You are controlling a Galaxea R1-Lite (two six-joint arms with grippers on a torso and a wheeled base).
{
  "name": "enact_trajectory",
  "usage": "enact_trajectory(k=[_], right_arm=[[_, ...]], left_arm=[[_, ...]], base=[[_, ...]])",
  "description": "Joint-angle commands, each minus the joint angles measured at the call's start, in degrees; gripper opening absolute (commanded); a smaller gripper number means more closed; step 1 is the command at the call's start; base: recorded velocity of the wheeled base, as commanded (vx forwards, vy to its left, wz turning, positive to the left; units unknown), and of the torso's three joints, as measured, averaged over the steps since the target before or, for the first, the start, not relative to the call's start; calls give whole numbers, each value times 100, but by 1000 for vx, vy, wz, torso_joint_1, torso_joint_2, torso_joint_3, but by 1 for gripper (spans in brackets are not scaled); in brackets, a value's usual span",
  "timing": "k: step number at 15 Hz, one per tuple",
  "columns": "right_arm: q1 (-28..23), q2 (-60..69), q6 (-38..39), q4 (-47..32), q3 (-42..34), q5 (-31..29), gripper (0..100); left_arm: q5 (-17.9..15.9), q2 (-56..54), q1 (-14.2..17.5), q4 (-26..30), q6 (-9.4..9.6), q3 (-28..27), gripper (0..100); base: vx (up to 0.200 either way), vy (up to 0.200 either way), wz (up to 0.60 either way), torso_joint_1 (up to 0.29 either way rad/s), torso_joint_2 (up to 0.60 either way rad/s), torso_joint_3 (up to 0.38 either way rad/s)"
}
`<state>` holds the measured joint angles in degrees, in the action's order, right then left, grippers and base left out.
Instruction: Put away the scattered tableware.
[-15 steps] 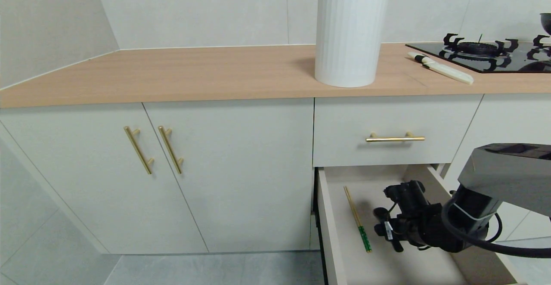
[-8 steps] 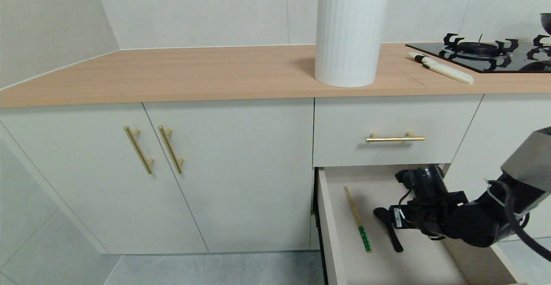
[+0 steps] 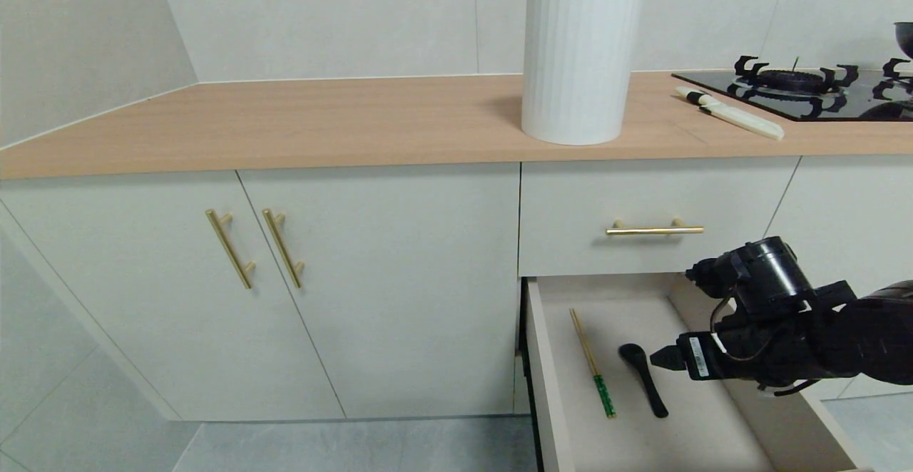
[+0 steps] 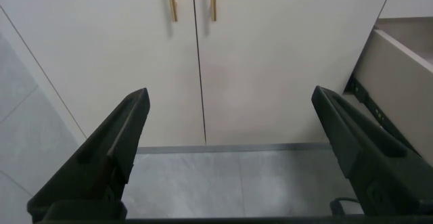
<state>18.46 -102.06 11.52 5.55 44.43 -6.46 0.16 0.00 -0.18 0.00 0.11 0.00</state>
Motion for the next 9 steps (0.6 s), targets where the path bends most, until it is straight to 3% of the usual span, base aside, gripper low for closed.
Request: enact_trajectory(k=[1, 2, 6, 9], right_arm=[[9, 248, -18, -36, 4, 13, 100], [26, 283, -27, -45, -5, 13, 100], [149, 476, -36, -309, -14, 4, 100], [352, 775, -141, -801, -31, -4, 100]], left_arm=[[2, 0, 1, 0, -2, 0, 100], [2, 0, 1, 0, -11, 0, 100], [2, 0, 1, 0, -11, 0, 100], [2, 0, 1, 0, -2, 0, 100]], base=[[0, 0, 0, 0, 0, 0], [0, 0, 0, 0, 0, 0], [-200, 0, 0, 7, 2, 2], [0, 0, 0, 0, 0, 0]])
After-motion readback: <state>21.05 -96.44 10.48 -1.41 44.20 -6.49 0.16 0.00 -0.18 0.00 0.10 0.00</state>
